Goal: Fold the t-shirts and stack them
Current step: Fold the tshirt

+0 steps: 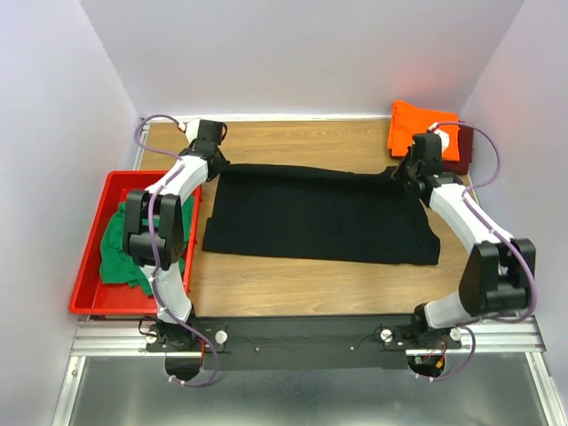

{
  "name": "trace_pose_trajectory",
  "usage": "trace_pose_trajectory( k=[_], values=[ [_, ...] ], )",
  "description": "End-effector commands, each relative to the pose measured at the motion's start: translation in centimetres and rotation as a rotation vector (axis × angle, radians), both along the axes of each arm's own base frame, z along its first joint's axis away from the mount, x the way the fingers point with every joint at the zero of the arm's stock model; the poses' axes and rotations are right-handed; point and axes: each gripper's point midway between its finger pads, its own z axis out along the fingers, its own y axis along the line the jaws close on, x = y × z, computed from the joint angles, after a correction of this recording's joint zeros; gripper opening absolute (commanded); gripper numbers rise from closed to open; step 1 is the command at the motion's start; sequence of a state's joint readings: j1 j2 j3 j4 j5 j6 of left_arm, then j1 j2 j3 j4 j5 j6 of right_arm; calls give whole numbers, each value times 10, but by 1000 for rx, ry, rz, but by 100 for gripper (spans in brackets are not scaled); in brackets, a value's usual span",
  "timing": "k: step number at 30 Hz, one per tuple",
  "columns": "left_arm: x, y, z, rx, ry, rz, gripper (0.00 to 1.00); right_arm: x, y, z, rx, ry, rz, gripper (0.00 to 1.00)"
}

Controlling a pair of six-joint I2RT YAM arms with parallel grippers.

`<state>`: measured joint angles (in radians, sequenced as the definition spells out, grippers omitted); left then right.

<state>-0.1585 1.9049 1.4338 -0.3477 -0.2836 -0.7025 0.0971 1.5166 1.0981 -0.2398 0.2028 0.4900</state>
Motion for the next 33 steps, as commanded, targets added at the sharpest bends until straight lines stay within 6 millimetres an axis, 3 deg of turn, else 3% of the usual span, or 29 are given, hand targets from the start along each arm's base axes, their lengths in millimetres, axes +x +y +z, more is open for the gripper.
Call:
trace_pose_trajectory(
  k=[1, 10, 22, 33],
  values=[
    [-9, -3, 18, -47, -53, 4, 0, -24, 3, 11, 50, -13, -16, 0],
    [-40, -5, 5, -79, -29, 0, 0, -65, 9, -5, 99, 30, 6, 0],
    [-58, -10, -16, -105, 16, 8, 0, -88, 7, -33, 105, 94, -7, 0],
    [-79, -12, -22, -123, 18, 20, 0, -106, 8, -63, 125, 175, -26, 1]
  ],
)
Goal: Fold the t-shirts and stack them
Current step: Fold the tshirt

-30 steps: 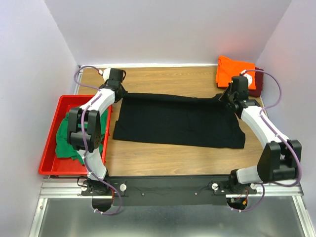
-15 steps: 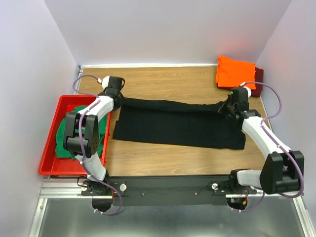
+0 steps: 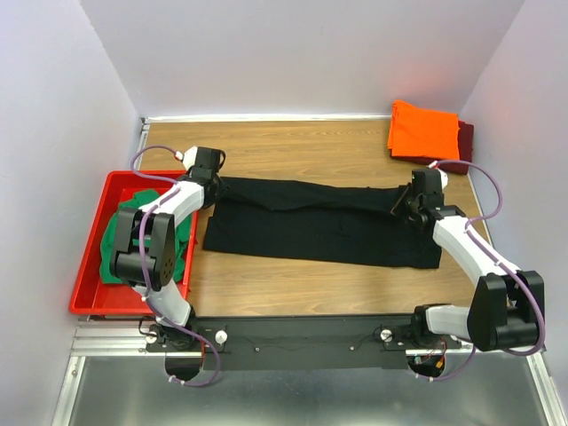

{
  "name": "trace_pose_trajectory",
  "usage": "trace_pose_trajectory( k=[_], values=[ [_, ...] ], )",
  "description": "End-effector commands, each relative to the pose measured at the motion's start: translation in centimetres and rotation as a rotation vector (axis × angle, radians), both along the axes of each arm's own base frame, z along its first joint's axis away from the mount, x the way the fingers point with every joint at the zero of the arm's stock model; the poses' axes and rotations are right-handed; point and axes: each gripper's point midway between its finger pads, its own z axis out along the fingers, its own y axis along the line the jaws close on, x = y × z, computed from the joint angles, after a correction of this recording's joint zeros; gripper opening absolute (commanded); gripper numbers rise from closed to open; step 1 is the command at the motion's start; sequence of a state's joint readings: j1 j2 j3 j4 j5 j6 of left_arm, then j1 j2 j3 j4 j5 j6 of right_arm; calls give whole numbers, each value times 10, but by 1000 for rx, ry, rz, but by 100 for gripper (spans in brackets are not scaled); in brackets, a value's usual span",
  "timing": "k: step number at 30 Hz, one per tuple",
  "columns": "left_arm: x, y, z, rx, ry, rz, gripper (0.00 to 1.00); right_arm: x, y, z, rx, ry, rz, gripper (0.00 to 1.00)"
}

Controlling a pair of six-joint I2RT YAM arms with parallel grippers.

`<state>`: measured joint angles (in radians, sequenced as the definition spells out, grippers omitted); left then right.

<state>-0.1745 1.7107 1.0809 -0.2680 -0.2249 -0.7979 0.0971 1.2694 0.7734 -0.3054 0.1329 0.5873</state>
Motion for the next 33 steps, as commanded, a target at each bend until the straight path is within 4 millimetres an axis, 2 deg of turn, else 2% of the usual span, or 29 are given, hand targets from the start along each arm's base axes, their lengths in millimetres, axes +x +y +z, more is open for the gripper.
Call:
trace_pose_trajectory(
  k=[1, 5, 11, 15, 20, 30, 31, 33],
  values=[
    [-2, -3, 15, -30, -57, 10, 0, -12, 1, -12, 21, 43, -15, 1],
    [-8, -2, 14, -32, -60, 11, 0, -14, 2, -17, 26, 56, -15, 1],
    [-8, -3, 25, -39, -86, 4, 0, -13, 0, -9, 14, 31, -20, 1],
    [-11, -3, 24, -37, -81, 5, 0, -12, -1, -1, 9, 14, -19, 1],
    [-17, -1, 17, -31, -65, 12, 0, -18, -3, -2, 8, 18, -26, 1],
    [-23, 2, 7, -23, -46, 17, 0, -30, -7, -19, -7, 72, -47, 1],
    [-23, 2, 7, -23, -45, 15, 0, -31, -8, -20, -7, 75, -47, 3],
    [-22, 1, 8, -26, -49, 8, 1, -32, -7, -21, -5, 79, -43, 17]
  ],
)
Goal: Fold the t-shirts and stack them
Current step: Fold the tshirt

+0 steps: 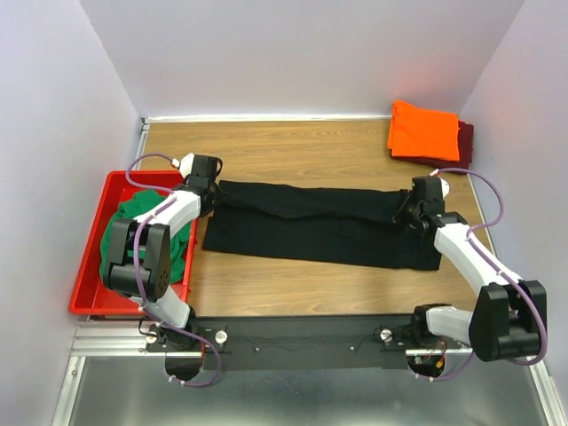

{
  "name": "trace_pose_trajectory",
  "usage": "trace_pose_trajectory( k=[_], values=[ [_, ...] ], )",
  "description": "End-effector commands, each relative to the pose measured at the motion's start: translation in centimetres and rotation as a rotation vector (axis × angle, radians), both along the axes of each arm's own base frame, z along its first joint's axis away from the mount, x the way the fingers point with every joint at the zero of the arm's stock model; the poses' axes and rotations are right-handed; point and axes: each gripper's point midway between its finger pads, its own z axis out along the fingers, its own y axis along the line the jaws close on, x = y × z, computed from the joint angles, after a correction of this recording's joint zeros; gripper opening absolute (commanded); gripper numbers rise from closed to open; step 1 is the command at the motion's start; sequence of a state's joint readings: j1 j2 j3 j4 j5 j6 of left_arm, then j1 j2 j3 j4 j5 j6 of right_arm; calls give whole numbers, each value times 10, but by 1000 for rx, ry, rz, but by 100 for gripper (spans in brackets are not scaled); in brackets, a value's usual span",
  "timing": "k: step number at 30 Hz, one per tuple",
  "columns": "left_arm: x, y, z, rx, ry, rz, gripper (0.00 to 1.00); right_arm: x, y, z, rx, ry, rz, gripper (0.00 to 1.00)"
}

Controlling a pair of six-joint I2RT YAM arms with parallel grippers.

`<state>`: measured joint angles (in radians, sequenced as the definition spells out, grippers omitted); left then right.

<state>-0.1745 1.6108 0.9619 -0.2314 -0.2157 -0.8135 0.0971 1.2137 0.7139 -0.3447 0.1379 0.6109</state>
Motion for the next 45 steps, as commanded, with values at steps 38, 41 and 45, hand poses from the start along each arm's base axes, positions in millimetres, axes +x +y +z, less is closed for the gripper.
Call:
trace_pose_trajectory(
  k=[38, 41, 45],
  values=[
    [6, -90, 84, -14, -123, -562, 54, 79, -24, 1, -229, 3, -56, 53],
    [5, -93, 81, -21, -117, -578, 54, 74, -28, -13, -243, 43, -60, 53],
    [3, -95, 79, -21, -116, -594, 54, 67, -33, -23, -258, 73, -93, 53]
  ],
)
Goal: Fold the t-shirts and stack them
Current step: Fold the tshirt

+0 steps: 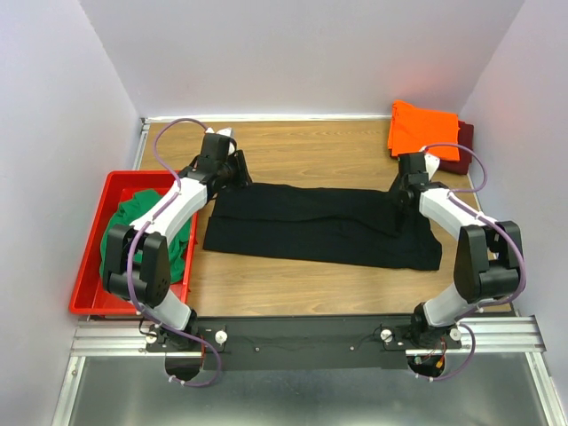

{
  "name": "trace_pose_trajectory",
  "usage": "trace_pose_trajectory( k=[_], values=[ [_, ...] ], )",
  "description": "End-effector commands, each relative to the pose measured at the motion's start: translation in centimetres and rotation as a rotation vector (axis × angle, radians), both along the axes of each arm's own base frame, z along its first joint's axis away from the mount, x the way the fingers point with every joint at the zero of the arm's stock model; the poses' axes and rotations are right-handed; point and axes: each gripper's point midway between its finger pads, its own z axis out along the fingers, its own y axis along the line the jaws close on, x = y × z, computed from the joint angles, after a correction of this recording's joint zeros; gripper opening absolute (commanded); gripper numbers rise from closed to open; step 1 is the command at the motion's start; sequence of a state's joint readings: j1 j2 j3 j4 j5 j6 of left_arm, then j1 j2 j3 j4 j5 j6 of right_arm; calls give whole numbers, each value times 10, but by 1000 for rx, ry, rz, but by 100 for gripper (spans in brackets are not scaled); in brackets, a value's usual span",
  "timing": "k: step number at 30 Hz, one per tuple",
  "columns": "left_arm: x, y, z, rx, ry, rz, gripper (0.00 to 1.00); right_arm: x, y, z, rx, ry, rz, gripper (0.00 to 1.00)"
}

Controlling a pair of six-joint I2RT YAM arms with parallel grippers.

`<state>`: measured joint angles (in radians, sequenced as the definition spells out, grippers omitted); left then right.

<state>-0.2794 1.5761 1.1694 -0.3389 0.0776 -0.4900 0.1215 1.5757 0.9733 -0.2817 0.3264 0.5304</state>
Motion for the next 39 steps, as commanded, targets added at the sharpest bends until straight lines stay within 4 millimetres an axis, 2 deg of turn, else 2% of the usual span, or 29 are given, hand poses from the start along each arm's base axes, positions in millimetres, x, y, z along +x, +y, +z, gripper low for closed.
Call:
trace_pose_trajectory(
  k=[1, 8, 14, 16, 19, 22, 24, 28, 30, 34, 39],
  values=[
    [-4, -8, 2, -6, -3, -59, 54, -10, -18, -10, -77, 30, -74, 53],
    [-7, -10, -8, -23, 29, -27, 53, 0, -29, 8, -124, -6, -129, 53],
    [-5, -12, -38, -81, 131, 90, 54, 25, -33, 16, -172, -5, -115, 51],
    [-4, -11, -52, -77, 172, 111, 54, 37, -34, 14, -196, 5, -108, 50],
    [1, -9, -62, -72, 201, 145, 54, 43, -36, 10, -225, 27, -92, 50],
    [9, -7, -68, -71, 221, 185, 53, 43, -38, 5, -240, 45, -88, 48],
    [14, -6, -74, -68, 227, 205, 54, 43, -41, 3, -228, 50, -90, 43],
    [22, -5, -88, -60, 261, 254, 53, 41, -41, -5, -212, 70, -79, 43],
    [29, 3, -96, -18, 264, 302, 54, 41, -39, -9, -196, 78, -70, 43],
    [36, 10, -100, -4, 261, 341, 53, 41, -40, -17, -181, 96, -67, 41],
    [42, 19, -114, 34, 287, 385, 53, 40, -43, -23, -159, 108, -74, 28]
  ],
)
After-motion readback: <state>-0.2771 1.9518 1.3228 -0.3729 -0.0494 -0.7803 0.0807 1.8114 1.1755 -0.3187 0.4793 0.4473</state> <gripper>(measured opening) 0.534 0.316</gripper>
